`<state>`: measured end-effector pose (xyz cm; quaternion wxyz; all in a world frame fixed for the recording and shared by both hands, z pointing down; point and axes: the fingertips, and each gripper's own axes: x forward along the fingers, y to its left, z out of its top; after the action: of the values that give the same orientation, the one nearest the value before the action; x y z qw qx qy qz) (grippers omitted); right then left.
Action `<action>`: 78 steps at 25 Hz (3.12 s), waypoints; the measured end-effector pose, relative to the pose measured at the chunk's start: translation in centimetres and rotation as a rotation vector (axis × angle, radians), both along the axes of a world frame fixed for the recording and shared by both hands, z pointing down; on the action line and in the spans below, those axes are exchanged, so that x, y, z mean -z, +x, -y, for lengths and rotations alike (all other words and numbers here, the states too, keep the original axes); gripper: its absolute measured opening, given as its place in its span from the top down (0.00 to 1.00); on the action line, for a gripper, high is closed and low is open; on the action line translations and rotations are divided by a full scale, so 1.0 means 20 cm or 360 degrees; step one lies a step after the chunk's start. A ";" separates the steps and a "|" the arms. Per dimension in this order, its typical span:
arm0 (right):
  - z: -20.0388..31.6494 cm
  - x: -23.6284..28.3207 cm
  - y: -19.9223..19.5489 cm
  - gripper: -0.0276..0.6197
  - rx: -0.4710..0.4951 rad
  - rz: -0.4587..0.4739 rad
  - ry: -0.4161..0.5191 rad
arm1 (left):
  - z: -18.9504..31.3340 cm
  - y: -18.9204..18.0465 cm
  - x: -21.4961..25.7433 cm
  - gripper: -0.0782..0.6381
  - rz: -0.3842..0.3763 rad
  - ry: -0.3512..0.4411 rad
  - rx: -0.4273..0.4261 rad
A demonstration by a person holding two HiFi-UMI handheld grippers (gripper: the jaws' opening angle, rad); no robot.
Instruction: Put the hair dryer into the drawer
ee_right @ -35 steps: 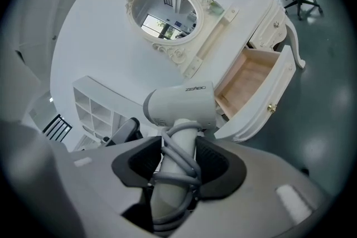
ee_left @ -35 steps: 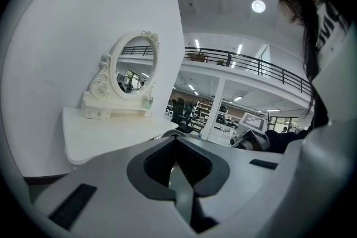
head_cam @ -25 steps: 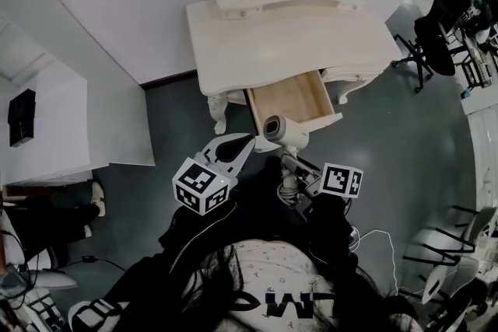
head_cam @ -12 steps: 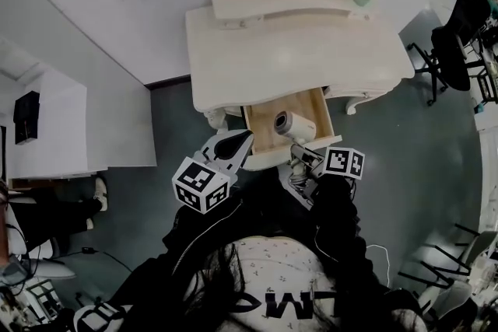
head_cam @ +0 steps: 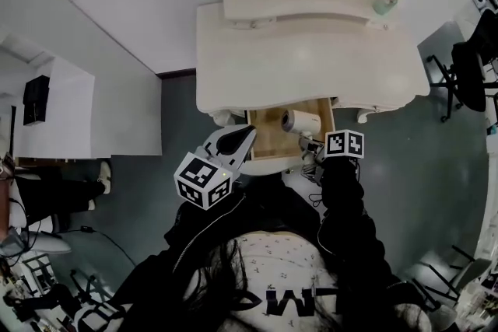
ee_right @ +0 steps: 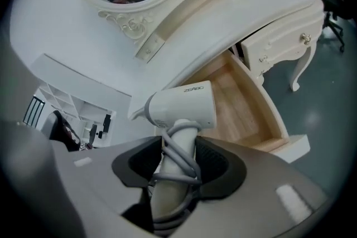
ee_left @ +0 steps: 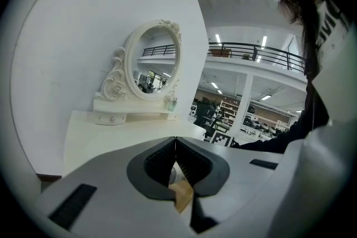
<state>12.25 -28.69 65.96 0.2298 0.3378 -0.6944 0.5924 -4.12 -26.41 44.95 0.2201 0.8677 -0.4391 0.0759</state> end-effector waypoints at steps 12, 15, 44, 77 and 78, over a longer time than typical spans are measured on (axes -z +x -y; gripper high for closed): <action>0.23 -0.19 0.02 0.65 0.0358 -0.0207 -0.0016 | 0.06 -0.04 0.00 0.89 0.0052 -0.0018 0.0139; 0.27 -0.23 -0.01 0.65 0.0418 -0.0207 -0.0034 | 0.08 -0.05 -0.01 0.89 0.0061 -0.0026 0.0166; 0.44 -0.54 -0.18 0.65 0.0487 -0.0318 0.0327 | -0.01 -0.23 -0.04 0.89 0.0139 -0.0094 0.0339; -0.14 0.75 -0.43 0.68 -0.0022 0.0271 0.1020 | -0.35 -0.20 0.06 0.89 0.0045 0.0051 -0.0051; -0.18 0.78 -0.45 0.68 -0.0033 0.0281 0.1033 | -0.38 -0.20 0.06 0.89 0.0043 0.0056 -0.0071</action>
<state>3.29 -25.06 50.37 0.0432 0.3478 -0.8605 0.3697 -8.13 -18.76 43.74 0.1970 0.8799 -0.4240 0.0847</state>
